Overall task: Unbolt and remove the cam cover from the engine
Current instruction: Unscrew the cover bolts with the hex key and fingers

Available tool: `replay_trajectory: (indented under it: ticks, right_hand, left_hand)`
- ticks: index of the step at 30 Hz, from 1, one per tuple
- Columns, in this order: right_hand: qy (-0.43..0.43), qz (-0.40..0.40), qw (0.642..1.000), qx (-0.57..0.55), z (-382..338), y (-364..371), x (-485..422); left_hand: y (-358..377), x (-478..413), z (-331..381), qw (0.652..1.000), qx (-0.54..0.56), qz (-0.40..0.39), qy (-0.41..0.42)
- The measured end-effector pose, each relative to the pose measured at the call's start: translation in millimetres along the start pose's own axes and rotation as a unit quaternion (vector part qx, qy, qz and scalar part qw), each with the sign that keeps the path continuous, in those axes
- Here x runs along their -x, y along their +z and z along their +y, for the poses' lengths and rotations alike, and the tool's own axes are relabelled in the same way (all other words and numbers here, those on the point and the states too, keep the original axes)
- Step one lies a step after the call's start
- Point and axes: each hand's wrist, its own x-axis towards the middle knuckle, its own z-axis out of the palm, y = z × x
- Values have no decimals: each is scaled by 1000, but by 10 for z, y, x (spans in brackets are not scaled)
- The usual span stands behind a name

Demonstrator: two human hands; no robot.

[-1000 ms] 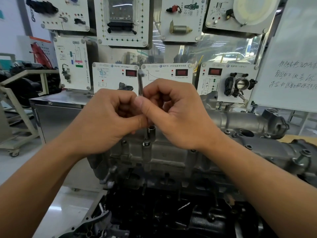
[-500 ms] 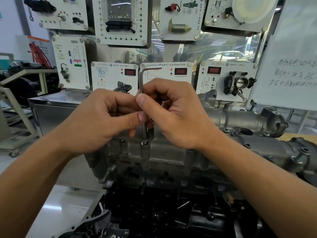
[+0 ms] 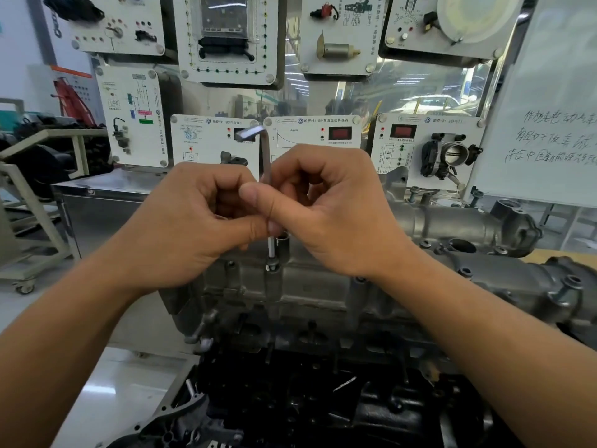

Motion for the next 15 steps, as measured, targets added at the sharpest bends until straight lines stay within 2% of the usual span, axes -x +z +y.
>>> replay_trajectory:
  ticks: [6, 15]
  right_hand:
    - [-18, -4, 1000, 17, 5, -9, -6]
    - [-1, -39, 999, 15, 31, -36, -8]
  left_hand:
    - [-59, 15, -18, 998, 21, -55, -6]
    - [-59, 14, 4, 997, 26, -64, -30]
